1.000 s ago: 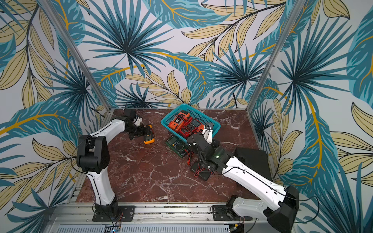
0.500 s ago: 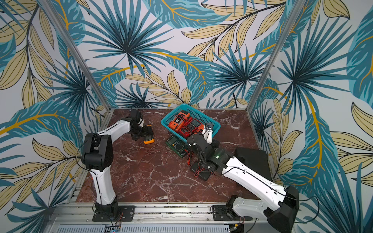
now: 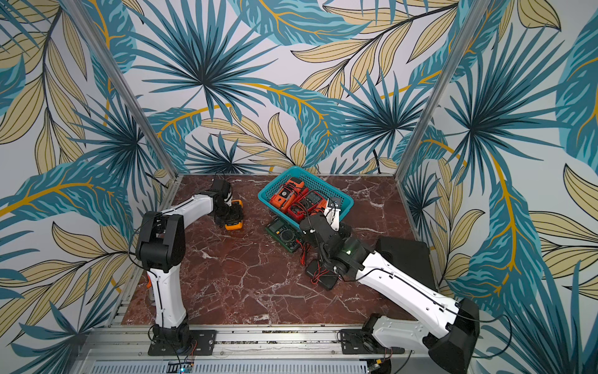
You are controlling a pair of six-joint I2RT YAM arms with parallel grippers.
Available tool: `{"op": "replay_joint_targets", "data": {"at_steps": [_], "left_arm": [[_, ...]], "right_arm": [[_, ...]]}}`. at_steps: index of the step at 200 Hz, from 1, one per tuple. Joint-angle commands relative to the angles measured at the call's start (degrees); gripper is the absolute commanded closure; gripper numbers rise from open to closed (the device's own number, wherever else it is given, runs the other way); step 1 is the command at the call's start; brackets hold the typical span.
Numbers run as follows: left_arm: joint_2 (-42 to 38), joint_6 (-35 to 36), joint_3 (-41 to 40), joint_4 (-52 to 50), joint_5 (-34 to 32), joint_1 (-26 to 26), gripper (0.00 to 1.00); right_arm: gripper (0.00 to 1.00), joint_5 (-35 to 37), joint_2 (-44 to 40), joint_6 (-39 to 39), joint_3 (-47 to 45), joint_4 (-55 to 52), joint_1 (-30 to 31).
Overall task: Put the multimeter into the basket
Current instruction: Pick up the multimeter from the center of the board, then place the multimeter in the basket.
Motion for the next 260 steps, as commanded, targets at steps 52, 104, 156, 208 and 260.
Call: {"op": "replay_joint_targets", "data": {"at_steps": [52, 104, 156, 208, 260], "left_arm": [[-8.9, 2.4, 1.1, -0.2, -4.3, -2.3, 0.79], [-14.7, 5.4, 8.1, -0.1, -6.0, -10.1, 0.83], [-8.5, 7.1, 19.6, 3.2, -4.0, -19.2, 0.83], [3.1, 8.8, 35.7, -2.7, -4.3, -26.0, 0.83], [7.8, 9.0, 39.2, -7.2, -4.4, -28.2, 0.82]], "right_arm": [[0.00, 1.4, -1.5, -1.8, 0.0, 0.1, -0.1], [0.01, 2.2, -4.7, -2.5, 0.2, -0.8, -3.3], [0.00, -0.1, -10.0, -1.2, -1.9, -2.8, -10.3], [0.00, -0.3, -13.9, -2.3, -2.9, -4.9, -13.5], [0.00, 1.2, -15.8, -1.3, -4.0, -6.5, -13.6]]}}
